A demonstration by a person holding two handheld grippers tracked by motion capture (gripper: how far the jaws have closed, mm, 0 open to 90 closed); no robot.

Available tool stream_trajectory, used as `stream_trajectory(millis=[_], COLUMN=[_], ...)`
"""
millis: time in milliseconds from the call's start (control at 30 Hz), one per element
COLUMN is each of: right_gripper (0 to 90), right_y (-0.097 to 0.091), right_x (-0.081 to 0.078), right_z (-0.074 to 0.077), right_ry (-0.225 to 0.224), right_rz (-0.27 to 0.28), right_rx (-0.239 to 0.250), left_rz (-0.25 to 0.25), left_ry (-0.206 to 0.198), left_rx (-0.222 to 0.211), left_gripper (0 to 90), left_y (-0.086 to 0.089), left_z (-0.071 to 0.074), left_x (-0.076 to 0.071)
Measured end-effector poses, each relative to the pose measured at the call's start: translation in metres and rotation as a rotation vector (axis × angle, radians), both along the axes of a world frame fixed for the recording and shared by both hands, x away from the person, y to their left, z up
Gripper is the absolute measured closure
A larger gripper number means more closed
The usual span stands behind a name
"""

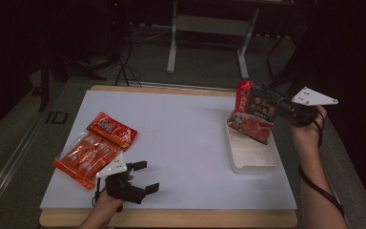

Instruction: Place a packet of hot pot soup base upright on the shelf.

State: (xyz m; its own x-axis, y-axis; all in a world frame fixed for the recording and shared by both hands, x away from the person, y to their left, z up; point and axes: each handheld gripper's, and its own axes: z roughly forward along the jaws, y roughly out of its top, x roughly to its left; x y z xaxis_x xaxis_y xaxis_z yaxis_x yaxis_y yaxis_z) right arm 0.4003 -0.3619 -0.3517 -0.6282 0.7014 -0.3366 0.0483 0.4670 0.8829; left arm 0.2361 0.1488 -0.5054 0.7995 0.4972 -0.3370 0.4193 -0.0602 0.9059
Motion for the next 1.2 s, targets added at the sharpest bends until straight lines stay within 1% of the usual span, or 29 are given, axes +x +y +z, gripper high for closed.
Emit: stream_trajectory(millis=[100,133,167,233,300,333,400,467,500,533,567,633,733,833,900,933,1100,1200], right_gripper=[76.7,76.7,76.6,76.5,76.2,76.1,75.9,75.7,75.6,75.6,75.5,75.2,74.8,74.2,74.0,74.0,73.9,73.9], right_y=[0.001,0.002,0.003,0.004,0.006,0.007,0.01,0.012,0.013,0.014,0.014,0.013,0.011,0.011,0.011,0.01,0.006,0.005], right_x=[0.003,0.005,0.005,0.007,0.008,0.008,0.009,0.011,0.011,0.012,0.012,0.012,0.012,0.013,0.014,0.013,0.015,0.014], right_z=[-0.003,-0.006,-0.008,-0.01,-0.011,-0.011,-0.012,-0.012,-0.013,-0.013,-0.014,-0.017,-0.02,-0.025,-0.028,-0.03,-0.034,-0.036], right_ry=[0.008,0.021,0.02,0.033,0.036,0.047,0.056,0.072,0.085,0.091,0.092,0.094,0.112,0.138,0.145,0.149,0.144,0.136], right_rz=[-0.004,0.004,0.004,0.022,0.041,0.05,0.075,0.098,0.114,0.117,0.123,0.136,0.156,0.174,0.174,0.168,0.147,0.14], right_rx=[-0.009,-0.001,-0.006,0.011,0.023,0.031,0.038,0.035,0.045,0.053,0.055,0.075,0.105,0.116,0.124,0.145,0.175,0.169], left_rz=[0.004,0.004,0.005,0.005,0.002,0.0,-0.003,-0.005,-0.004,-0.004,-0.003,-0.002,-0.002,-0.002,-0.003,-0.003,0.0,-0.002], left_ry=[0.008,0.013,0.015,0.018,0.015,0.014,0.015,0.014,0.014,0.013,0.013,0.013,0.016,0.018,0.016,0.017,0.023,0.023], left_rx=[-0.003,-0.006,-0.004,-0.009,-0.002,-0.002,-0.002,-0.003,-0.004,-0.005,-0.007,-0.008,-0.011,-0.013,-0.011,-0.012,-0.01,-0.008], left_gripper=[2.0,2.0,2.0,2.0,2.0,2.0,2.0,2.0,2.0,2.0,2.0,2.0,2.0,2.0,2.0,2.0,2.0,2.0], left_y=[0.001,0.001,0.001,0.001,0.0,0.0,-0.001,-0.001,-0.001,-0.001,-0.001,-0.001,0.0,0.0,-0.001,-0.001,0.0,-0.001], left_z=[-0.001,-0.002,-0.002,-0.003,-0.003,-0.003,-0.003,-0.003,-0.003,-0.003,-0.003,-0.003,-0.003,-0.004,-0.004,-0.004,-0.006,-0.006], left_x=[0.0,0.001,0.001,0.001,0.001,0.001,0.001,0.001,0.001,0.001,0.001,0.0,0.001,0.001,0.001,0.0,0.001,0.001])
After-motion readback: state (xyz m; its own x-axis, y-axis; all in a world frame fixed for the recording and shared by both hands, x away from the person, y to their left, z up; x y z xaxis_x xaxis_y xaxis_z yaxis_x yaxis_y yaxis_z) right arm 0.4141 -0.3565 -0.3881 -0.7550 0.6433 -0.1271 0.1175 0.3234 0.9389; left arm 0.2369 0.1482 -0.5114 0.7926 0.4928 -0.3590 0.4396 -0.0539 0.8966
